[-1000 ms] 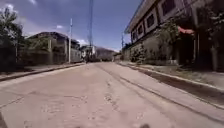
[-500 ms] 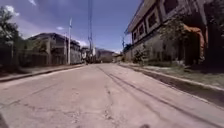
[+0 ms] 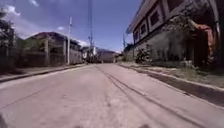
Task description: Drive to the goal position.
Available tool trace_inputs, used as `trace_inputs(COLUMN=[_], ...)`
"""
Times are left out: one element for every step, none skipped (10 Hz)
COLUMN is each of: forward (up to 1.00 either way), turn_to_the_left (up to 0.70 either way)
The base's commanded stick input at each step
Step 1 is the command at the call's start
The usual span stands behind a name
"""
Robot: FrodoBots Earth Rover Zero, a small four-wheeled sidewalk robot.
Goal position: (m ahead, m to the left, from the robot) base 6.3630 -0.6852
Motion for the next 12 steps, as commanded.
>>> trace_inputs(forward=[1.0,1.0,1.0,1.0,1.0,1.0,1.0,1.0,1.0,1.0,1.0,1.0], turn_to_the_left=[0.0,0.0,0.0,0.0,0.0,0.0,0.0,0.0,0.0,0.0,0.0,0.0])
